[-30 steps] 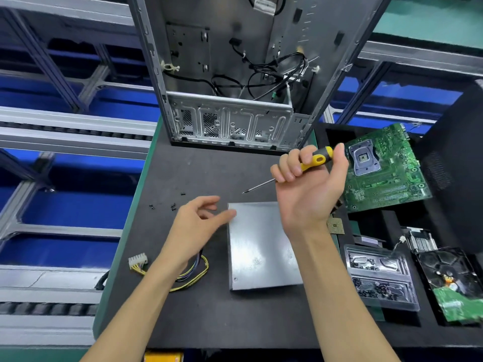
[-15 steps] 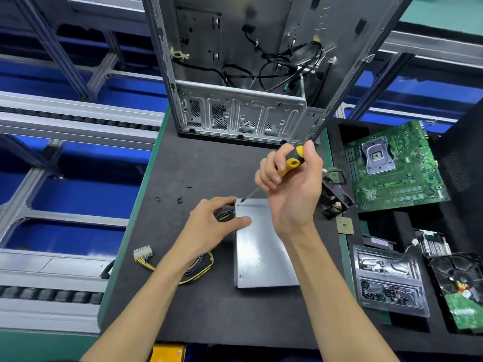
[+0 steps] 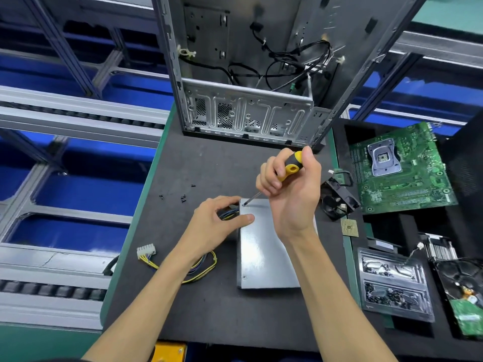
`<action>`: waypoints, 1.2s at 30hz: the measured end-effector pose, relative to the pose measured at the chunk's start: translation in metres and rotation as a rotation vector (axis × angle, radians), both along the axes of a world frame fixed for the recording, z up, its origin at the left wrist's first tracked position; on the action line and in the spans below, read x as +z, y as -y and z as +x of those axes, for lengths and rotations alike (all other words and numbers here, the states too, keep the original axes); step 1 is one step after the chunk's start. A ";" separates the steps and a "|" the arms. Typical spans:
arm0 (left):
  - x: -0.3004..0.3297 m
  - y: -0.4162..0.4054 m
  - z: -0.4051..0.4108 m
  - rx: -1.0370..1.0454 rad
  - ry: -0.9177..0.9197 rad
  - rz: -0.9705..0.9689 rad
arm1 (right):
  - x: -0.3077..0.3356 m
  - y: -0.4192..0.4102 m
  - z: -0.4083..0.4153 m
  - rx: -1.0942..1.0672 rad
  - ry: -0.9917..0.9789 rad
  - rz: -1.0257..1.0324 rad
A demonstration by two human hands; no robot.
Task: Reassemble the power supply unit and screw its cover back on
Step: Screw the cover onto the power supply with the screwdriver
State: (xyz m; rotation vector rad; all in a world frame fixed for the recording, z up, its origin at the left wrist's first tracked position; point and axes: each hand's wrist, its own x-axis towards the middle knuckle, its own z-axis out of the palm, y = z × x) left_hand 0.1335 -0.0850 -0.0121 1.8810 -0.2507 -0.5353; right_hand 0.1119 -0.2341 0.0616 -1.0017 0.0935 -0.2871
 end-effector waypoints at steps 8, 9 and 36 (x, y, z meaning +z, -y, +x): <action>-0.001 0.000 0.001 -0.004 0.013 0.002 | -0.001 -0.002 0.003 0.028 0.009 -0.041; -0.002 0.000 0.001 -0.001 0.014 0.003 | -0.001 -0.004 0.003 0.043 0.014 -0.067; 0.003 0.002 -0.001 -0.014 0.007 0.037 | 0.004 -0.009 0.014 0.079 0.079 -0.252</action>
